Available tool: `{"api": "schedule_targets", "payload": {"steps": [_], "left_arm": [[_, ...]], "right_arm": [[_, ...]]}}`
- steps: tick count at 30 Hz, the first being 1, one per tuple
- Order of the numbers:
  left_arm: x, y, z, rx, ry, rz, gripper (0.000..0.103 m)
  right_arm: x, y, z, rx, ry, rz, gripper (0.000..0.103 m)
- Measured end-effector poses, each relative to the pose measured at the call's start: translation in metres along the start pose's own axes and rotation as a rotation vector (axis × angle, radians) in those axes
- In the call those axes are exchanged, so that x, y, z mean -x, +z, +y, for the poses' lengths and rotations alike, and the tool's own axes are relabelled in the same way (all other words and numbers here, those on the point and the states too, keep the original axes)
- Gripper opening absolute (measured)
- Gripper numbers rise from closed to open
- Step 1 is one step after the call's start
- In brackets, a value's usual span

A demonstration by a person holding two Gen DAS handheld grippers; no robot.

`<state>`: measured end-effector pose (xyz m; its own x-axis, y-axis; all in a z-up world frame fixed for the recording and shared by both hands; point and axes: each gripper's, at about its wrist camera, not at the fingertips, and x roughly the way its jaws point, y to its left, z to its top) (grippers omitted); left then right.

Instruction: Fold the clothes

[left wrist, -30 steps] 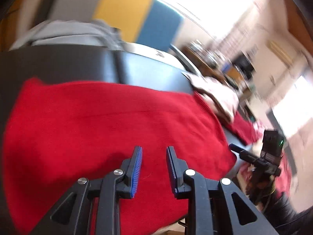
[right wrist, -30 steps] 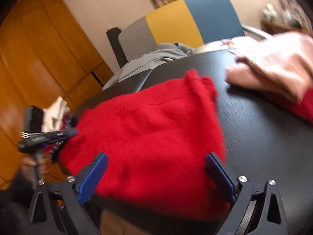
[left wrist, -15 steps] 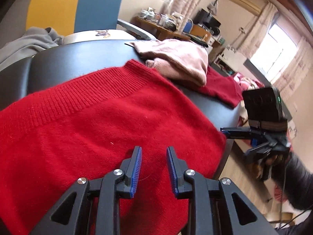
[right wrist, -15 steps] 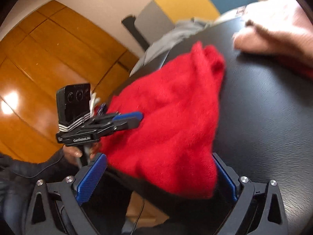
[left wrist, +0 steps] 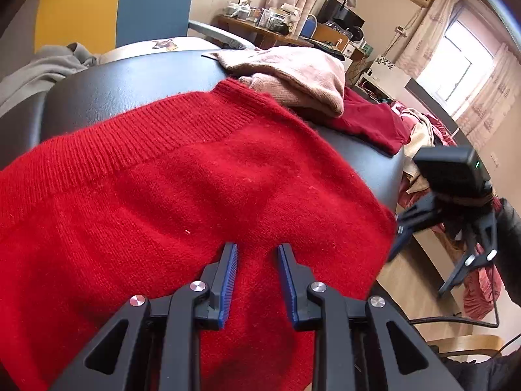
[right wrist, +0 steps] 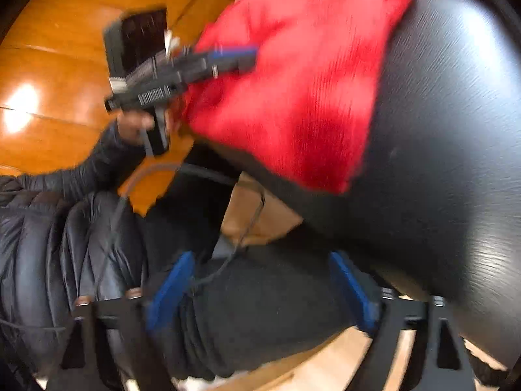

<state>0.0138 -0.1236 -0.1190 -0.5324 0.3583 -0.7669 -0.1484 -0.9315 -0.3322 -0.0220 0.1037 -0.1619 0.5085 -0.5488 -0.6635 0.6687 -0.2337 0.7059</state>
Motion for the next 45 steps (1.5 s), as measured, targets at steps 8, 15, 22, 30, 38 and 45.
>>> {"api": "schedule_targets", "payload": {"steps": [8,15,22,30,38,45], "left_arm": [[-0.001,-0.002,0.009,0.067,-0.051,-0.042,0.027],[-0.001,-0.003,0.011,0.072,-0.069,-0.048,0.027],[-0.002,-0.003,0.012,0.075,-0.077,-0.049,0.027],[-0.003,-0.004,0.009,0.068,-0.073,-0.056,0.027],[0.004,-0.003,-0.013,-0.003,-0.008,-0.050,0.025],[0.021,-0.014,-0.012,0.037,-0.016,-0.091,0.026]], "right_arm": [[0.017,0.031,0.010,0.003,-0.168,-0.233,0.103],[-0.002,0.056,0.051,0.160,-0.214,-0.260,0.103],[-0.016,0.042,0.074,0.306,-0.242,-0.126,0.103],[-0.032,0.023,0.059,0.318,-0.239,0.062,0.103],[0.003,0.008,0.043,0.188,-0.291,-0.050,0.103],[0.020,0.055,0.035,0.128,-0.468,-0.319,0.103]]}}
